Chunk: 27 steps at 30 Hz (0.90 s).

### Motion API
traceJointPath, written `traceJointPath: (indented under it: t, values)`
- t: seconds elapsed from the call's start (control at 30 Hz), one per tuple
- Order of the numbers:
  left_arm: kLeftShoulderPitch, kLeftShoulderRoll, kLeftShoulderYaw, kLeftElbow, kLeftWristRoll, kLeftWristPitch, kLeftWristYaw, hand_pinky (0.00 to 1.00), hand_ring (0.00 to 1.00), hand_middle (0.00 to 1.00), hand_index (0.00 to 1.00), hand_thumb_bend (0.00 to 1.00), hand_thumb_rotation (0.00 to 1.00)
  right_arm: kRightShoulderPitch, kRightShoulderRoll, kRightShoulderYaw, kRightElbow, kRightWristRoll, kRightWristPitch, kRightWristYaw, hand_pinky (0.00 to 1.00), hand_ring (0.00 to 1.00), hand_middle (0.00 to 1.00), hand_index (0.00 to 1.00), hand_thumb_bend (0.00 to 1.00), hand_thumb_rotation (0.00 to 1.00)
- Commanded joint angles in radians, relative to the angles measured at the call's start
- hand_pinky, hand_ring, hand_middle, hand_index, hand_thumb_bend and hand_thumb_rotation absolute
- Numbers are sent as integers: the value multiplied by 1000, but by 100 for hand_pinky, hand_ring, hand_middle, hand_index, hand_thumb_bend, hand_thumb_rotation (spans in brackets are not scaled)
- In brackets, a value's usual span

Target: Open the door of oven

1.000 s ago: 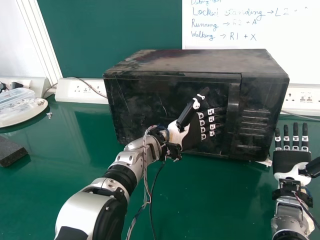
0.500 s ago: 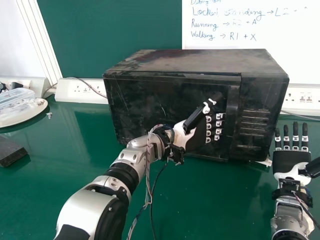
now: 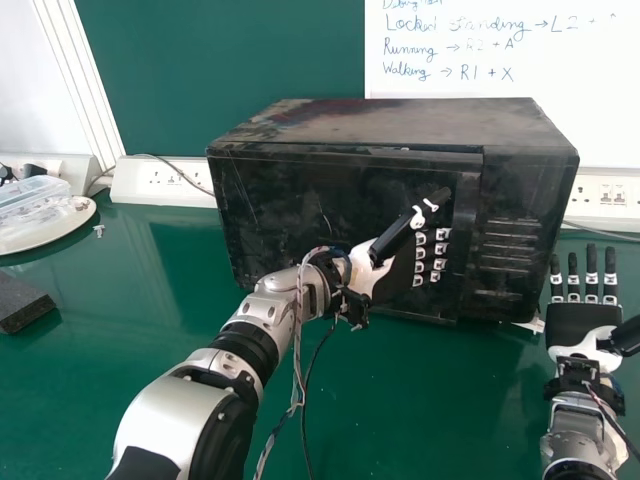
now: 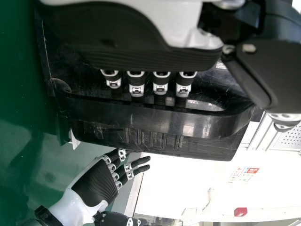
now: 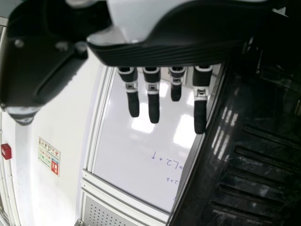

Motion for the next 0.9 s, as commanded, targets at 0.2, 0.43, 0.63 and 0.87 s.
traceJointPath:
  t: [0.2,0.43,0.63,0.87]
  values:
    - [-20,-22,-22,1,1,0,-59,53,70,80,88,100,89,14,25,-7,24,1,1,-6,79,87,98,100,100,96]
    - [-17,-20,-23,-1,-1,-2,-81,47,65,77,88,100,90,15,27,-4,22,-2,-4,-11,77,87,98,100,100,98]
    - [-15,-21,-22,-2,-5,-1,-113,45,60,73,85,100,89,15,25,-3,23,-2,-4,-11,77,87,97,100,100,97]
    - [-13,-17,-24,-8,-6,-13,-165,44,63,73,85,100,89,15,27,-1,20,-6,-7,-20,74,85,96,100,100,96]
